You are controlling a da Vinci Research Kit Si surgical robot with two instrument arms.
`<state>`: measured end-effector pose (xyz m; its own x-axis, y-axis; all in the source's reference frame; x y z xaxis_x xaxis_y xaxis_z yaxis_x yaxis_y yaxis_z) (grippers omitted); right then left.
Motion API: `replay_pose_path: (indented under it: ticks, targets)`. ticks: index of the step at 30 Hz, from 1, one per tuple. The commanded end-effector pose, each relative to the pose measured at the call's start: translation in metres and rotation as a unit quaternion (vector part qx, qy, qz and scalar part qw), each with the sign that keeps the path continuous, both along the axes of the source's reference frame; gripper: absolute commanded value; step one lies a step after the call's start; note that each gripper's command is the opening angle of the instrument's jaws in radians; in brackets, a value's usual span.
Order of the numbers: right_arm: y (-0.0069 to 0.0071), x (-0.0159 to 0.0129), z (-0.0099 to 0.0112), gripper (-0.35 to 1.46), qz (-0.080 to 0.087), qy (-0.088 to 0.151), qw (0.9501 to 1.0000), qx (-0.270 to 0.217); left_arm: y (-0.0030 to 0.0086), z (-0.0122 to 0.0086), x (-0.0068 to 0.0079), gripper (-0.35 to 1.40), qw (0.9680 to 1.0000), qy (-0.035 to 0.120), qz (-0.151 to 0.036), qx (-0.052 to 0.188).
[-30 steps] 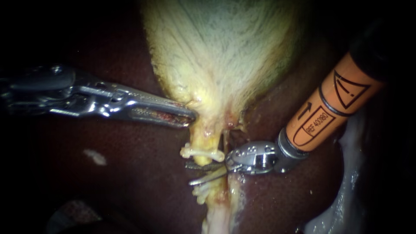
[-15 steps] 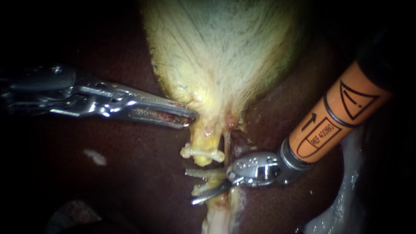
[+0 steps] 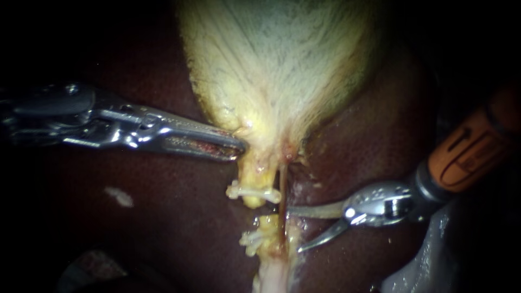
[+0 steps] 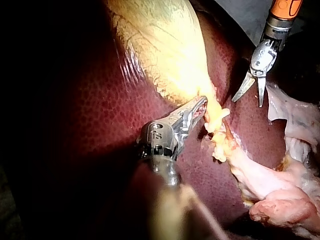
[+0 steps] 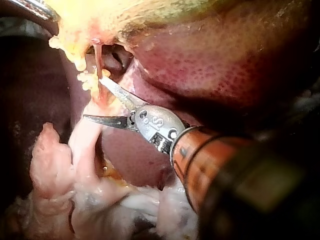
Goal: Go back from the cut left tube
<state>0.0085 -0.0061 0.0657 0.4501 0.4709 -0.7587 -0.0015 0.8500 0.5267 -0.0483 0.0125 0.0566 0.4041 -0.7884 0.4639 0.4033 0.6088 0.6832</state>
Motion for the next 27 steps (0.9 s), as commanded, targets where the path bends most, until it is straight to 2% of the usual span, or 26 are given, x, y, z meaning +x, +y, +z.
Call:
replay_pose_path:
  ticks: [1, 10, 20, 27]
  targets:
    - [0.0005, -0.0006, -0.0003, 1.26, 0.002, 0.000, 1.0000, -0.010, 0.0000, 0.0000, 0.0000, -0.35, 1.0000, 0.000, 0.000, 0.000]
    - [0.0035, -0.0024, -0.0021, 1.38, 0.023, 0.027, 0.9954, -0.089, 0.0000, 0.0000, -0.0001, -0.35, 1.0000, 0.000, 0.000, 0.000]
    - [0.0036, -0.0022, -0.0018, 1.40, 0.022, 0.031, 0.9937, -0.105, -0.0007, 0.0006, -0.0007, -0.35, 1.0000, 0.002, -0.001, -0.003]
    - [0.0036, -0.0022, -0.0018, 1.41, 0.021, 0.032, 0.9935, -0.108, -0.0023, 0.0027, -0.0024, -0.35, 1.0000, -0.002, 0.005, -0.005]
